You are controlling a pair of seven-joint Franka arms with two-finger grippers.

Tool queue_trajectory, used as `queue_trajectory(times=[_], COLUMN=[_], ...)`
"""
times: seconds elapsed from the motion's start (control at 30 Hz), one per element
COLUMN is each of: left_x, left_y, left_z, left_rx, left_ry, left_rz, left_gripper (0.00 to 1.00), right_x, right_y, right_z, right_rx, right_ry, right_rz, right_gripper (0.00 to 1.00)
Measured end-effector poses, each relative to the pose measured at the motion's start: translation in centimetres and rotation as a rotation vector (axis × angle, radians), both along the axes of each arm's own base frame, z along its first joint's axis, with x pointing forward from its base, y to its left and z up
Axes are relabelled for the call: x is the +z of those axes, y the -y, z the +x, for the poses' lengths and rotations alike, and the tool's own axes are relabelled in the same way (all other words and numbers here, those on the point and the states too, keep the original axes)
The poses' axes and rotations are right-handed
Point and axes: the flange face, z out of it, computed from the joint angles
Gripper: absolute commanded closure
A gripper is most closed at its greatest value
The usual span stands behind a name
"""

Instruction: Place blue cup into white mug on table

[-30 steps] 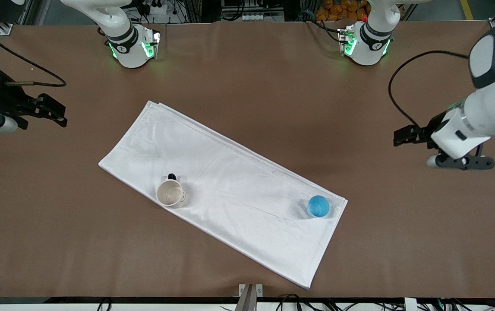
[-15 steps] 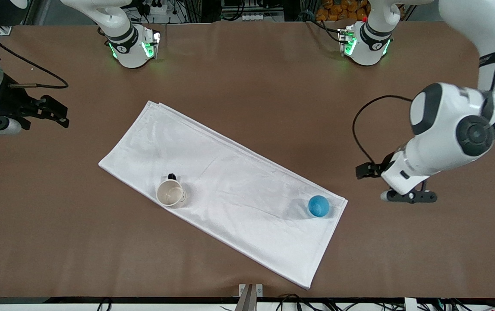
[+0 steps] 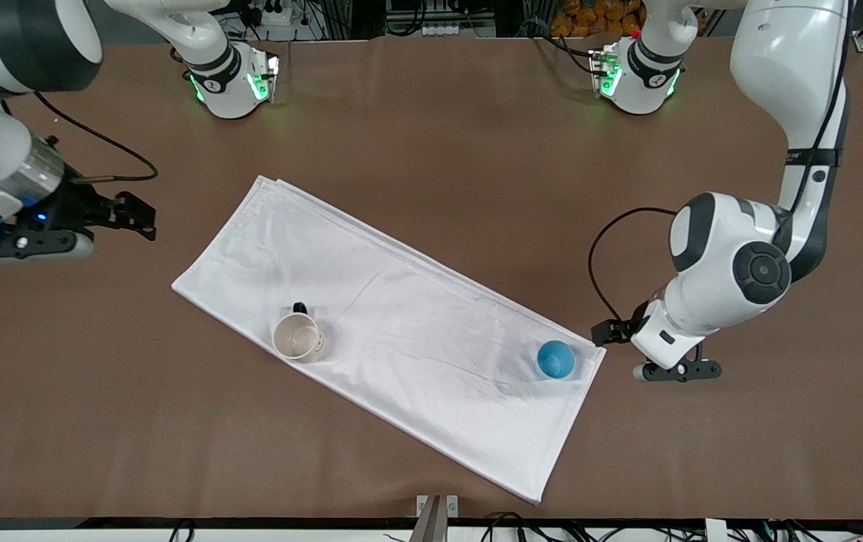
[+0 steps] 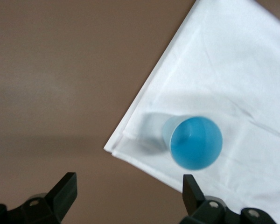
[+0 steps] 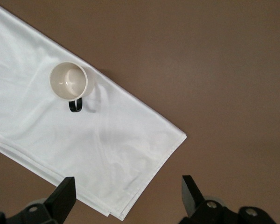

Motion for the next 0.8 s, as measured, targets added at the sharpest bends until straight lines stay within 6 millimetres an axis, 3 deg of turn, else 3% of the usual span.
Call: queue_trajectory(times=[0.4,0.6,0.8], left_x=[-5.4,-6.8,-7.8], left_y=[3.8,4.2,4.3], left_z=[0.7,0.6,0.5], left_rx=[0.087,0.089,0.087], left_ry=[0.084,0.076,0.063], left_rz=[-0.048,-0.047,-0.044], left_gripper=[0.0,0.0,0.0], right_x=[-10.9,-16.4,-19.9], right_y=[-5.4,-6.4,-8.1], right_z=[2.2,1.5,0.7], right_rx=[0.083,0.094,0.054], right_ry=[-0.001,0.027,0.029], right_rz=[0.011,0.019,0.023], right_gripper=[0.0,0.0,0.0])
